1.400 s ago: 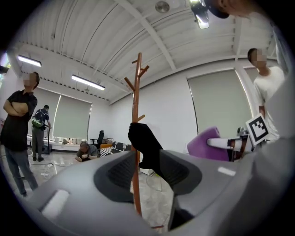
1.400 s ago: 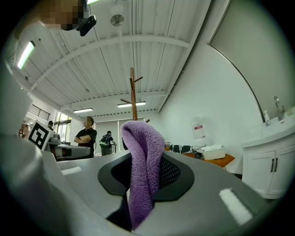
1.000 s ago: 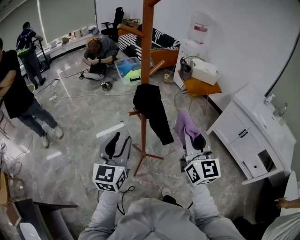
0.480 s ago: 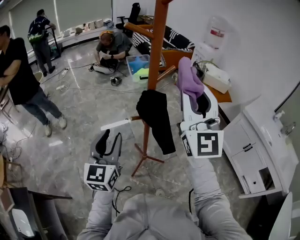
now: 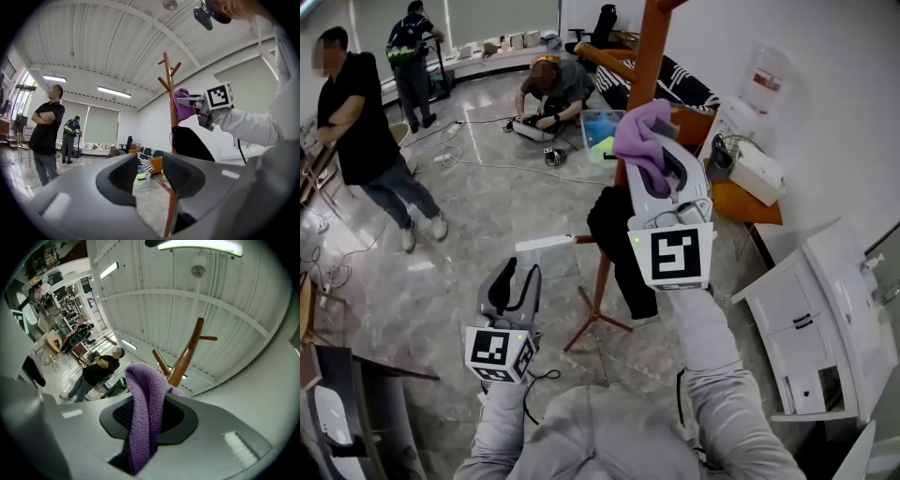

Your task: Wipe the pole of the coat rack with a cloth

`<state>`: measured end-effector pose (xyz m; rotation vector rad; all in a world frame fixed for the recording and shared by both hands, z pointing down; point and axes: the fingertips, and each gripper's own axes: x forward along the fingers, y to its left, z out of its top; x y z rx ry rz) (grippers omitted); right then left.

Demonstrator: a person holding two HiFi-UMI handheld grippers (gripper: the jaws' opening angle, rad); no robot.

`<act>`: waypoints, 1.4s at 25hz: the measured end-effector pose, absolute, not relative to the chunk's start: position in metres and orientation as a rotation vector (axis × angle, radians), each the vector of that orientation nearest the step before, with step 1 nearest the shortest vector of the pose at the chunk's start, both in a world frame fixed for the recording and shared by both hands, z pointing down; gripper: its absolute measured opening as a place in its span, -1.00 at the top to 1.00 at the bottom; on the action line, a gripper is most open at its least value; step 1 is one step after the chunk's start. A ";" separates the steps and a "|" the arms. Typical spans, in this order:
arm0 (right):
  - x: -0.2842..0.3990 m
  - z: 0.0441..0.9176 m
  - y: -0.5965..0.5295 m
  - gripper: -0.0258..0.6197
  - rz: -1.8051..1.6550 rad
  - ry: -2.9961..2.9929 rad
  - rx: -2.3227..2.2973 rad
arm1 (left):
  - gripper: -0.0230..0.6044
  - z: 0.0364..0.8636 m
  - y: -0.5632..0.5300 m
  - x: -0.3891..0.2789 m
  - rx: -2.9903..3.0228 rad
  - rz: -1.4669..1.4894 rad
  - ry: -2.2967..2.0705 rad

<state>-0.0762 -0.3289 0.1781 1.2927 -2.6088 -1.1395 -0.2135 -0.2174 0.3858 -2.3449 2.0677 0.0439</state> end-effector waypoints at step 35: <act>-0.047 0.253 -0.350 0.67 -0.955 -2.455 1.175 | 0.38 0.400 -0.238 -0.183 -2.435 0.062 2.014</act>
